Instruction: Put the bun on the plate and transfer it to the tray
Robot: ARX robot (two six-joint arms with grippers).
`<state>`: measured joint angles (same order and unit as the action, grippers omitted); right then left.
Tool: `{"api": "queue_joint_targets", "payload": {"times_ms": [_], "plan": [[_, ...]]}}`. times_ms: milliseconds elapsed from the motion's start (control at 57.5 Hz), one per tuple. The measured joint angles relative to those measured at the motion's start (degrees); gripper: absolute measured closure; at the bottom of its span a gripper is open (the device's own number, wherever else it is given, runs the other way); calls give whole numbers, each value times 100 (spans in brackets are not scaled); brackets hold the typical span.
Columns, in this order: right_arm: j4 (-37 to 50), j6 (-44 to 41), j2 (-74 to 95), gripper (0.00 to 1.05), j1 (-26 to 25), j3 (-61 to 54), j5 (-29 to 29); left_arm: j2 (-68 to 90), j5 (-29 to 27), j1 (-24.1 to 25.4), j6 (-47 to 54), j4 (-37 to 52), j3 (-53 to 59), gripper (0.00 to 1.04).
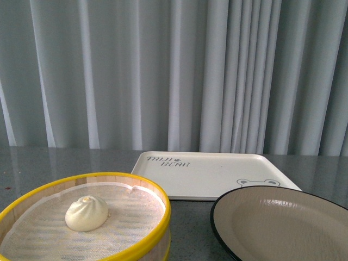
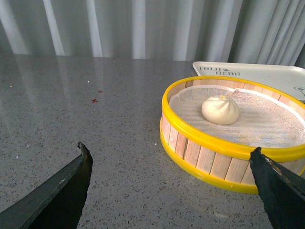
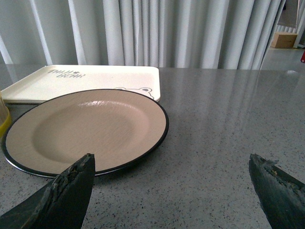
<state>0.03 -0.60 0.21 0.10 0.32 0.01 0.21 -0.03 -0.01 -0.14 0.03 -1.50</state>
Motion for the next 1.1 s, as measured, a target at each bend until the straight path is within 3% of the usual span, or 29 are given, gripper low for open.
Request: {"api": "queue_joint_targets", "payload": {"times_ms": [835, 940, 1044, 1096], "plan": [[0, 0, 0, 9, 0, 0, -2, 11, 17, 2, -24, -9, -7, 7], [0, 0, 2, 9, 0, 0, 2, 1202, 581, -138, -892, -535, -540, 7], [0, 0, 2, 9, 0, 0, -7, 3486, 717, -763, -1316, 953, -1742, 7], [0, 2, 0, 9, 0, 0, -4, 4227, 699, -1012, -1174, 1196, -2312, 7]]}}
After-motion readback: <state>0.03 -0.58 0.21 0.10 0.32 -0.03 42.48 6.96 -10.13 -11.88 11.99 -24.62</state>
